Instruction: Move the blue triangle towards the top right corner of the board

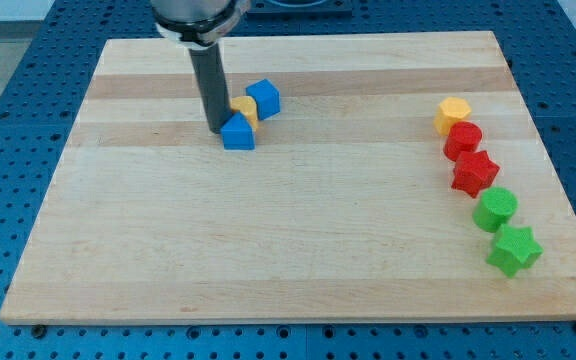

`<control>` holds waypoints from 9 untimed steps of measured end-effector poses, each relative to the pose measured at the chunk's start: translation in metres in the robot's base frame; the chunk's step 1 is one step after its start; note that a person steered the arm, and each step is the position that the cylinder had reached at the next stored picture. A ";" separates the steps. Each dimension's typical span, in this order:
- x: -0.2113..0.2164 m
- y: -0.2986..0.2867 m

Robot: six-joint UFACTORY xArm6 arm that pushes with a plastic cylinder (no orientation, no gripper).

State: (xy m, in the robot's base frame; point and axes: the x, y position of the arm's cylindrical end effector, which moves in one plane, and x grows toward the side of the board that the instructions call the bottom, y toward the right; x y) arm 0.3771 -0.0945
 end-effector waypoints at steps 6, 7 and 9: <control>0.037 0.054; 0.025 0.054; 0.001 0.061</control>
State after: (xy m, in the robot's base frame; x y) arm 0.3777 -0.0333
